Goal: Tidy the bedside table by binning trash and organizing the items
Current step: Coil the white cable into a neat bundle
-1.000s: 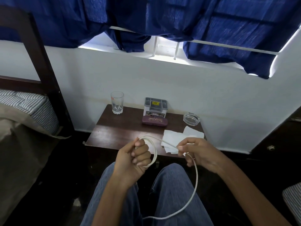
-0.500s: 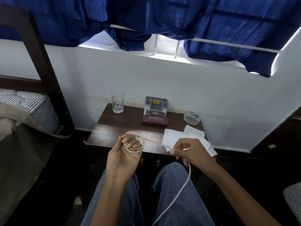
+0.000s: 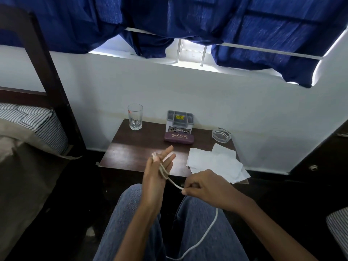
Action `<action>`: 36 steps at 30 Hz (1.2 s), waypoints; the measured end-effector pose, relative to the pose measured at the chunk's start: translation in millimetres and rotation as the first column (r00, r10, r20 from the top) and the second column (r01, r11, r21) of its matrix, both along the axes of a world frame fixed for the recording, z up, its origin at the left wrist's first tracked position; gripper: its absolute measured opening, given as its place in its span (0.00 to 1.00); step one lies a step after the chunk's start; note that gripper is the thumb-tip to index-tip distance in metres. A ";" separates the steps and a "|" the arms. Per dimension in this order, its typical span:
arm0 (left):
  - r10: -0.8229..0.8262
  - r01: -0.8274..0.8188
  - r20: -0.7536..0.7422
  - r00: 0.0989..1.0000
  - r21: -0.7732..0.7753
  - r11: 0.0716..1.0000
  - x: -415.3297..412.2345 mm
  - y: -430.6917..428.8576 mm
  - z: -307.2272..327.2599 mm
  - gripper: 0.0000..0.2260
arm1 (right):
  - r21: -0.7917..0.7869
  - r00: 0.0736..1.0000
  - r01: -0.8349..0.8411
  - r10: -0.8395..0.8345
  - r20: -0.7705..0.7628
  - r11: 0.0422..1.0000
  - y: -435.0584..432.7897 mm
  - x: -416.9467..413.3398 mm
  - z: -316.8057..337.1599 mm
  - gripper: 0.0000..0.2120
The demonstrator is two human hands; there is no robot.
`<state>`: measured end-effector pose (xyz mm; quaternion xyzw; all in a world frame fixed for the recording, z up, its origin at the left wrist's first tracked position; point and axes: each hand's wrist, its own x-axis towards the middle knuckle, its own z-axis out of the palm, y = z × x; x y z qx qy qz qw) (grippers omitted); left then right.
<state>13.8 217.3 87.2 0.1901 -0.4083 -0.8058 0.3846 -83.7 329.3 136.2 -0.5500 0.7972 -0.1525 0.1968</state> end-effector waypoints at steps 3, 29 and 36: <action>0.057 0.031 0.209 0.976 -0.395 0.918 -0.2 11.5 -7.7 0.14 | -0.036 0.998 0.051 -0.050 0.035 0.998 -2.2 2.0 0.9 0.09; 0.131 0.398 0.547 0.827 -0.733 0.552 -2.2 27.1 -9.4 0.13 | -0.243 0.981 0.179 -0.154 0.119 0.953 10.6 -20.8 50.2 0.08; -0.138 0.515 0.599 0.789 -0.521 0.681 1.3 26.1 -2.4 0.14 | -0.360 0.936 0.328 -0.247 0.253 0.874 8.9 -26.0 38.3 0.09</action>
